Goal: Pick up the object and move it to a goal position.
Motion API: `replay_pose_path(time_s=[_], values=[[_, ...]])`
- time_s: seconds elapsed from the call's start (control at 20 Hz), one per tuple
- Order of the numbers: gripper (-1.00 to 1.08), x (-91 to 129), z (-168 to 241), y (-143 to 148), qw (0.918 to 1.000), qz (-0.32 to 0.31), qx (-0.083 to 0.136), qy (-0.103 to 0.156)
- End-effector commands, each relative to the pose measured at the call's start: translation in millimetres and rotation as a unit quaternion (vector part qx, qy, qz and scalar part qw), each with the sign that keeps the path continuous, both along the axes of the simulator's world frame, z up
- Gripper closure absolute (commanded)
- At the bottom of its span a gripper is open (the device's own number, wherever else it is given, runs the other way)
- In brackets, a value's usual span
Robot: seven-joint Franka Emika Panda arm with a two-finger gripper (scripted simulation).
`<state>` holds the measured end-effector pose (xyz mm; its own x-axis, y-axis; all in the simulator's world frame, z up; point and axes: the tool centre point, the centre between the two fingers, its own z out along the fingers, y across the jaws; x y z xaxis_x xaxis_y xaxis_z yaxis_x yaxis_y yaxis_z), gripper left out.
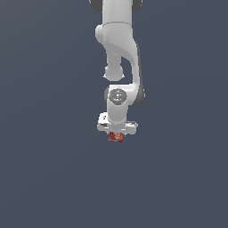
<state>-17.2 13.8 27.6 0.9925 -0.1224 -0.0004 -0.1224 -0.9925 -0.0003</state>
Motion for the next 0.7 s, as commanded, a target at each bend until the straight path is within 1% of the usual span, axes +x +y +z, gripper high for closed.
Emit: replay_pose_path(time_s=[0.0,0.3,0.65], values=[[1.08,-0.1,10.3,-1.9,1.0,0.0,0.0,-0.001],[1.08,-1.9,50.6,-9.4,1.0,0.0,0.0,-0.001],[1.08,-4.8,122.7,-22.5,1.0,0.0,0.0,-0.001]])
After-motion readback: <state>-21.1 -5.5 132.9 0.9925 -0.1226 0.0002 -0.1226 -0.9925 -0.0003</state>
